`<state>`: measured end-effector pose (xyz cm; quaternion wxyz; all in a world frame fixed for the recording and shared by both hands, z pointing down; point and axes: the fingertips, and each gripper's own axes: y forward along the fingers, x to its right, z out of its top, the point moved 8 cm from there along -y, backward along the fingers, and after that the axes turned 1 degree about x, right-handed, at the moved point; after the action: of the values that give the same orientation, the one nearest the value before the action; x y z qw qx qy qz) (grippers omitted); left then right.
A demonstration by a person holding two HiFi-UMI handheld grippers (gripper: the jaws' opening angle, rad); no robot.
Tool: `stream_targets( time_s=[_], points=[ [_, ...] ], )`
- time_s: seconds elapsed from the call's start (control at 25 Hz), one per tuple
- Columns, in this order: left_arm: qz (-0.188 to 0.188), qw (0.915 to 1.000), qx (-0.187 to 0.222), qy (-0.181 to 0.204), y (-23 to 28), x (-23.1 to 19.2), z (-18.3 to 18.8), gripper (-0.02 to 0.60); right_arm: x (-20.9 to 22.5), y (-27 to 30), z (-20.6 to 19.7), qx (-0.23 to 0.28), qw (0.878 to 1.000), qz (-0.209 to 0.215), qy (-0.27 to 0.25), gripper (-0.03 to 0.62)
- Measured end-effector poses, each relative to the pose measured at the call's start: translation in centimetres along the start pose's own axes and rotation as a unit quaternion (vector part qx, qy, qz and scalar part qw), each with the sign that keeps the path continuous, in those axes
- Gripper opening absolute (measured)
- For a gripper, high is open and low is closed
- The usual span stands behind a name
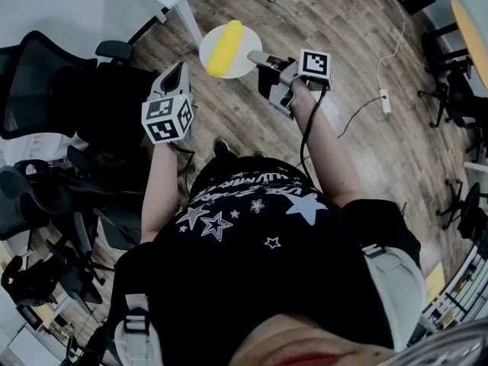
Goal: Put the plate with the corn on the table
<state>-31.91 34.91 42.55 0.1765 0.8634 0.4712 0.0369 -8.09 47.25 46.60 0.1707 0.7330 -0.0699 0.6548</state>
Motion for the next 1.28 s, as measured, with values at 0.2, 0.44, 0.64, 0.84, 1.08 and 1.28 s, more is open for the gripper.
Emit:
stream_targets(
  time_s=[0.2,0.44,0.64,0.84,1.08,1.28],
  points=[
    [-0.002,0.9999,0.009,-0.013,-0.9,2.2,-0.5,0.006,0.3,-2.0,-0.4,-0.001,1.0,0.015,0.005,0.035],
    [-0.001,0.9998,0.012,-0.015,-1.2,4.0,-0.5,0.006,0.3,-3.5,-0.2,-0.007,1.0,0.015,0.005,0.035],
    [0.004,0.9998,0.012,-0.019,-2.3,6.2,-1.3,0.006,0.7,-5.8,-0.4,-0.007,1.0,0.02,0.001,0.035],
    [0.012,0.9995,0.008,-0.027,-3.4,6.9,-2.2,0.006,1.2,-7.1,-1.1,-0.017,1.0,0.02,-0.008,0.04],
    [0.016,0.9992,0.011,-0.034,-3.8,8.0,-2.6,0.006,1.5,-8.1,-1.4,-0.02,1.0,0.022,0.004,0.04],
    [0.008,0.9988,0.019,-0.043,-3.1,7.5,-3.0,0.006,1.9,-7.6,-1.1,-0.025,0.999,0.024,0.01,0.038]
  ],
)
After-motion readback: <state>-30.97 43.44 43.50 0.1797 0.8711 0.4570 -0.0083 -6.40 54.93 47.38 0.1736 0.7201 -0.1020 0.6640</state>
